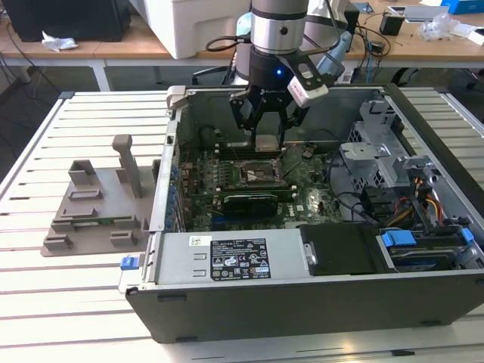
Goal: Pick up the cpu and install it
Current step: 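Pick up the cpu and move it towards the insertion slot, then place the cpu into insertion slot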
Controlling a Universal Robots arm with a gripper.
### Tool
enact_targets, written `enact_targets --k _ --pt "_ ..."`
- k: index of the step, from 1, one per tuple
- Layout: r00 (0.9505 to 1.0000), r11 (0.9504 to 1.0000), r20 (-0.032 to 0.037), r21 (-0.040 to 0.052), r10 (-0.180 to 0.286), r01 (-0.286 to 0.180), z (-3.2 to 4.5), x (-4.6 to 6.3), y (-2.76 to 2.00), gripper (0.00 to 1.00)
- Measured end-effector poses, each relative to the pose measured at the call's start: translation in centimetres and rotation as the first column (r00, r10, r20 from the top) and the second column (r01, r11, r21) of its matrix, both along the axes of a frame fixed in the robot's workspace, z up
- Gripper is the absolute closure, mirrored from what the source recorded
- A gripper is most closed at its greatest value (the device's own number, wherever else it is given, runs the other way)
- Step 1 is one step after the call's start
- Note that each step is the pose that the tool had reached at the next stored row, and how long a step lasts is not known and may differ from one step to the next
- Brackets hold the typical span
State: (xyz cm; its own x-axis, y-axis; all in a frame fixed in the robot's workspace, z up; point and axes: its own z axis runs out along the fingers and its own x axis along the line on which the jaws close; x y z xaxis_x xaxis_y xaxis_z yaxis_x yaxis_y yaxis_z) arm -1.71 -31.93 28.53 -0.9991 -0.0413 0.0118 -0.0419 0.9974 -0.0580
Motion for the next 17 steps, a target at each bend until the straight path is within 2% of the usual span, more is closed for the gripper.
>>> enact_targets --k 13,17 --pt "1.0000 1.0000 0.0001 -0.0019 0.000 0.000 -0.01 0.00 0.00 0.45" --pt "0.9991 0.9991 0.0001 -0.0036 -0.042 0.042 0.00 0.00 0.01 0.45"
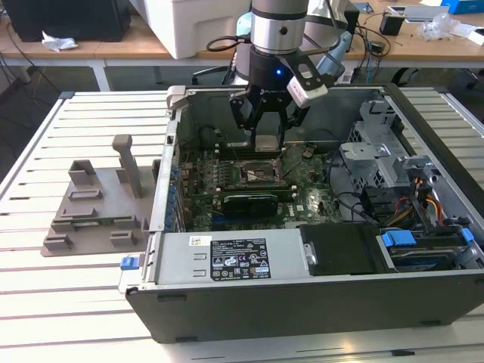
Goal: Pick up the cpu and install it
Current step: 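Place the cpu into insertion slot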
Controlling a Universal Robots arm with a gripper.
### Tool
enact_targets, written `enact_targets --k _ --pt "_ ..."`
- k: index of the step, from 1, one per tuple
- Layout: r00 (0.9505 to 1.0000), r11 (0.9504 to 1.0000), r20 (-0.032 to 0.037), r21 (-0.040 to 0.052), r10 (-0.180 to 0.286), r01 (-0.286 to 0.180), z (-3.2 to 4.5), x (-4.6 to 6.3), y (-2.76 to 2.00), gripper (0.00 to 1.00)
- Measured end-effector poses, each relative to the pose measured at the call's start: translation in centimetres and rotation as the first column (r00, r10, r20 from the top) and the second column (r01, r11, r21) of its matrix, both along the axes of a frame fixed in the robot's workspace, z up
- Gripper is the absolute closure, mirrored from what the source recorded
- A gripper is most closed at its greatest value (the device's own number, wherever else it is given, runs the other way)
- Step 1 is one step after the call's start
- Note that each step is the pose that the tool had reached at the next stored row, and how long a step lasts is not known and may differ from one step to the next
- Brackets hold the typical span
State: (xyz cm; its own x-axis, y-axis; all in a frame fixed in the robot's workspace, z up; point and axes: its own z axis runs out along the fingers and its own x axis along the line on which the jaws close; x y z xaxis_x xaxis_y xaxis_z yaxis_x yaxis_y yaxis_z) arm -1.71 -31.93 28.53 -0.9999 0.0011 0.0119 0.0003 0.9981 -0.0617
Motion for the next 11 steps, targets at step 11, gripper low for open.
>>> enact_targets --k 11 --pt "0.9787 0.9787 0.0000 -0.0003 -0.205 0.205 -0.01 0.02 0.00 0.45"
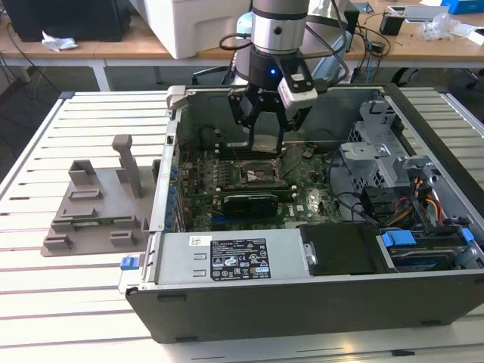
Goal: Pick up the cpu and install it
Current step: 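Place the cpu into insertion slot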
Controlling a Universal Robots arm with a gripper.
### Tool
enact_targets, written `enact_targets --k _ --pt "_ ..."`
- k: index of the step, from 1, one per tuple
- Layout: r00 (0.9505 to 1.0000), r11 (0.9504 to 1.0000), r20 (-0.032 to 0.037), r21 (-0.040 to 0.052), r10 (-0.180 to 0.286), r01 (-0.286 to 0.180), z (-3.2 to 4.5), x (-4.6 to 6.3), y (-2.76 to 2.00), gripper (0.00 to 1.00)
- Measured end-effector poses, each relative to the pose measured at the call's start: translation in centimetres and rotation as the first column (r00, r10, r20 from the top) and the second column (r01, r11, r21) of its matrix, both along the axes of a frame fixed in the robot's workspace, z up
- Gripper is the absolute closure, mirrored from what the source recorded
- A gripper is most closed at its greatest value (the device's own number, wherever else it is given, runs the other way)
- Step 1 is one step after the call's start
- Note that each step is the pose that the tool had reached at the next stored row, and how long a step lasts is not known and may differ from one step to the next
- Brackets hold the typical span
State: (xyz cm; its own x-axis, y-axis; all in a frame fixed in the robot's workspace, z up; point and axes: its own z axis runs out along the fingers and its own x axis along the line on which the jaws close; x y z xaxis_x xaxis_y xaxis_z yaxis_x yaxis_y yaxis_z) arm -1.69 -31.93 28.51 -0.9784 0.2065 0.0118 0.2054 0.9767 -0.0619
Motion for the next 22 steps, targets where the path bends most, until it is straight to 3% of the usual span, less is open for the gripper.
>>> enact_targets --k 5,9,10,12,17,21,22 --pt "0.9990 0.9990 0.0000 0.0001 -0.045 0.045 -0.01 0.00 0.00 0.45" --pt "0.9949 0.9949 0.0000 -0.0001 -0.101 0.101 -0.01 0.00 0.00 0.45" --pt "0.9914 0.9914 0.0000 -0.0002 -0.131 0.131 -0.01 0.00 0.00 0.45" --pt "0.9887 0.9887 0.0001 -0.0003 -0.150 0.150 -0.01 0.00 0.00 0.45" --pt "0.9751 0.9751 0.0001 -0.0008 -0.222 0.222 -0.02 0.00 0.00 0.45" --pt "0.9578 0.9578 0.0003 -0.0014 -0.287 0.287 -0.02 0.00 0.00 0.45" --pt "0.9554 0.9554 0.0003 -0.0015 -0.295 0.295 -0.02 0.00 0.00 0.45"
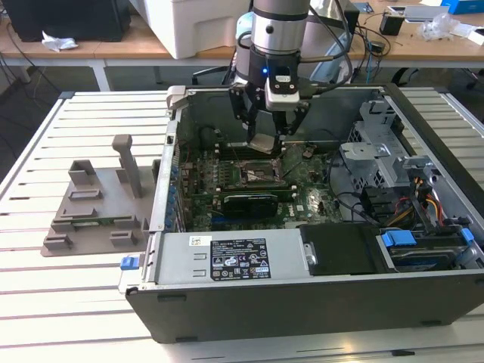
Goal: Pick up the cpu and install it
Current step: 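Place the cpu into insertion slot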
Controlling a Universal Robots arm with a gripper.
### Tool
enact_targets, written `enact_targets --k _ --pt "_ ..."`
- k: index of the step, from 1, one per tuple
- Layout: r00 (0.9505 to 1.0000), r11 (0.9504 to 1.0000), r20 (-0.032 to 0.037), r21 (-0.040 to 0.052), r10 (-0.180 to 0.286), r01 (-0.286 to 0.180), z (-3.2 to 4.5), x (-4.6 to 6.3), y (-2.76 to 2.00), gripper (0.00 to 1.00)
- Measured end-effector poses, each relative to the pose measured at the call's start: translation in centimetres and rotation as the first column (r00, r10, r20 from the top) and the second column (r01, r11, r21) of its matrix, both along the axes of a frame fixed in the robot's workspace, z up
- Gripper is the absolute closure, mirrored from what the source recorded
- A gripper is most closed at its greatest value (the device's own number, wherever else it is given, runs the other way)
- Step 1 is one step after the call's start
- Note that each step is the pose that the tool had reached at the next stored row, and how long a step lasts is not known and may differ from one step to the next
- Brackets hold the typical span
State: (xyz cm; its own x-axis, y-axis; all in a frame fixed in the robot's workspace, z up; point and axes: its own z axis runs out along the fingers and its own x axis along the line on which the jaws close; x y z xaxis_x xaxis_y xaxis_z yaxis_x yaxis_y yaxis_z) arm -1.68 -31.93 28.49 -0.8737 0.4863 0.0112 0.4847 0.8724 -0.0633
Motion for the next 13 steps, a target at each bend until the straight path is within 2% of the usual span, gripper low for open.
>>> enact_targets --k 4,7,9,13 --pt "0.9989 0.9989 0.0000 -0.0003 -0.046 0.046 0.00 0.00 0.00 0.45" --pt "0.9964 0.9964 0.0000 -0.0005 -0.085 0.085 -0.01 0.00 0.00 0.45" --pt "0.9931 0.9931 0.0000 -0.0007 -0.117 0.117 -0.01 0.00 0.00 0.45" --pt "0.9884 0.9884 0.0001 -0.0008 -0.152 0.152 -0.01 0.01 0.00 0.45"
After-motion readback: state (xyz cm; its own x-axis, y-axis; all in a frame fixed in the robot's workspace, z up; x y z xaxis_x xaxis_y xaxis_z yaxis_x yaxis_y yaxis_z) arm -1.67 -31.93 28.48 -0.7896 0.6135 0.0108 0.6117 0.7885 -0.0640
